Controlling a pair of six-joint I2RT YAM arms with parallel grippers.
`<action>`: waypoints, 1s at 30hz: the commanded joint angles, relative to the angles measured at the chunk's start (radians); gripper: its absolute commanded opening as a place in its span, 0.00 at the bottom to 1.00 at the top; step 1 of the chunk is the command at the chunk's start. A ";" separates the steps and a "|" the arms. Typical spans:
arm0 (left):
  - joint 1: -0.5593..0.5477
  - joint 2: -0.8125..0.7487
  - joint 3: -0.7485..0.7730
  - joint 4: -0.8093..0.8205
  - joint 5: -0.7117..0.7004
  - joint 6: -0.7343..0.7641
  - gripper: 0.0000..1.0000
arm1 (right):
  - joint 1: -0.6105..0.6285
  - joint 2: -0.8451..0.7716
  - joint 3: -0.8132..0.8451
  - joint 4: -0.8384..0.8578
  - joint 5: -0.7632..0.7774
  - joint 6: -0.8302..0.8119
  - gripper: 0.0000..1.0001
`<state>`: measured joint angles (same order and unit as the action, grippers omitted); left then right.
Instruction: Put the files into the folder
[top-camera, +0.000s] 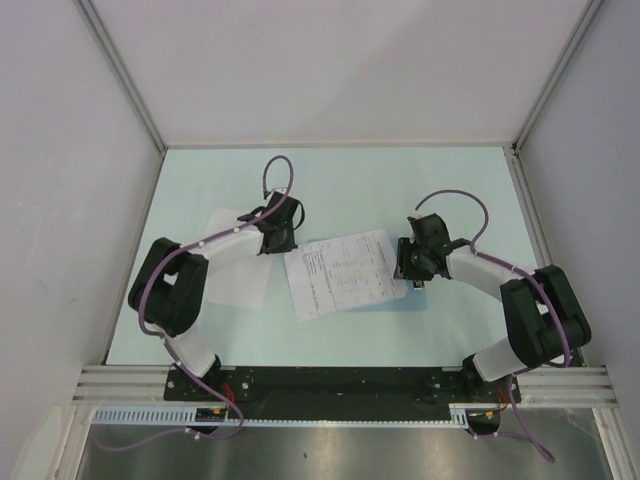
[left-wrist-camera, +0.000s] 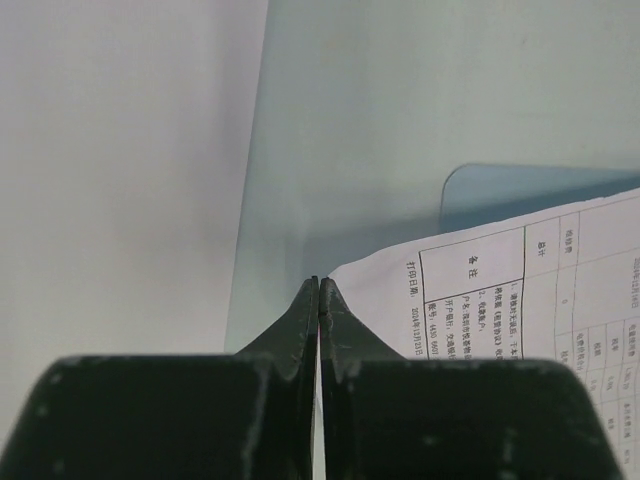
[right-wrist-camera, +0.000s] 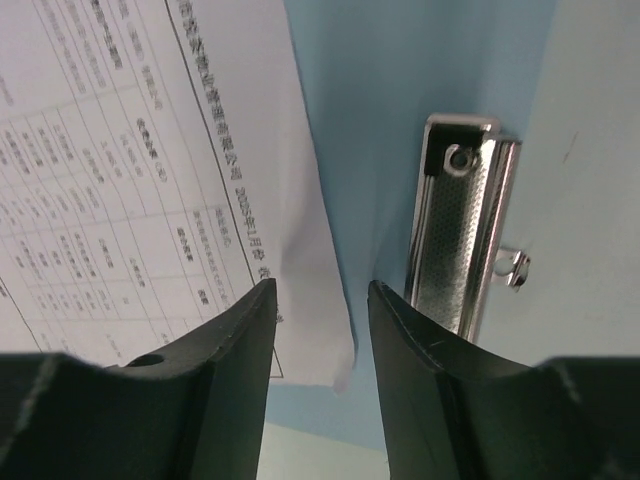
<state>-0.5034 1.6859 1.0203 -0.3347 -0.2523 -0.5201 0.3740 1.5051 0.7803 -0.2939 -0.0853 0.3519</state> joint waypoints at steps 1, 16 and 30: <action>-0.004 0.072 0.101 -0.013 -0.038 0.058 0.00 | 0.029 -0.060 -0.041 -0.016 0.039 0.048 0.45; -0.026 0.184 0.221 -0.010 -0.007 0.063 0.00 | 0.091 -0.224 -0.194 -0.030 0.124 0.162 0.36; -0.040 0.239 0.299 -0.030 0.011 0.071 0.00 | 0.055 -0.264 -0.228 -0.016 0.070 0.180 0.34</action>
<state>-0.5350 1.9163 1.2728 -0.3637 -0.2508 -0.4690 0.4335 1.2732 0.5686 -0.3111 -0.0074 0.5087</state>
